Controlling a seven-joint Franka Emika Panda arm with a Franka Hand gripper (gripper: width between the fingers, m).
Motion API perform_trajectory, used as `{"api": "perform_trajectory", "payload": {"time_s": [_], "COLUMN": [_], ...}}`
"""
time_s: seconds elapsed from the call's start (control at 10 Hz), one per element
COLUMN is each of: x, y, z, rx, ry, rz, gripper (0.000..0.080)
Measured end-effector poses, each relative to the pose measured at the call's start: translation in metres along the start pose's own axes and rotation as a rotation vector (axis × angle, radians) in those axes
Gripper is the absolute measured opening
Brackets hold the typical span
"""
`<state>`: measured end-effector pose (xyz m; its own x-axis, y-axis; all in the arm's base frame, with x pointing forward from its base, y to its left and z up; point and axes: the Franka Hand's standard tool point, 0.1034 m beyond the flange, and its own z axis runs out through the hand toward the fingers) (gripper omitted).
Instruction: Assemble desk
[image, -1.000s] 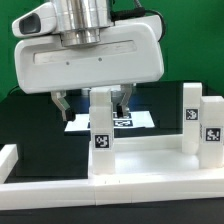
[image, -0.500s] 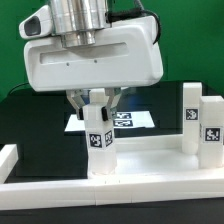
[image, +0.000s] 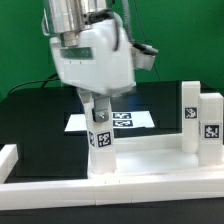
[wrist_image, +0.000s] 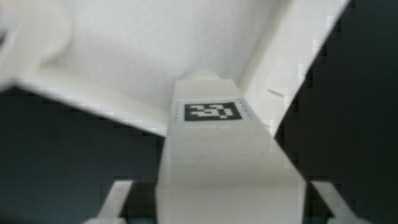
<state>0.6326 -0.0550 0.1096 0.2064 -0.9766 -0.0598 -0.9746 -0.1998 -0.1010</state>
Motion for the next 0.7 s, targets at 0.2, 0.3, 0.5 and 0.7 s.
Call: {"api": "perform_trajectory", "payload": {"time_s": [0.2,0.3,0.5,0.7], "x": [-0.0038,-0.0033,-0.0034,-0.0031], "y": [-0.0017,-0.0019,-0.0018,-0.0012], "z": [0.0009,0.001,0.0007,0.0009], "rx": [0.008,0.013,0.009,0.008], "ry": [-0.02,-0.023,-0.019,-0.017], "rz": [0.283,0.381,0.472,0.495], "gripper": [0.029,0.029,0.0293,0.0295]}}
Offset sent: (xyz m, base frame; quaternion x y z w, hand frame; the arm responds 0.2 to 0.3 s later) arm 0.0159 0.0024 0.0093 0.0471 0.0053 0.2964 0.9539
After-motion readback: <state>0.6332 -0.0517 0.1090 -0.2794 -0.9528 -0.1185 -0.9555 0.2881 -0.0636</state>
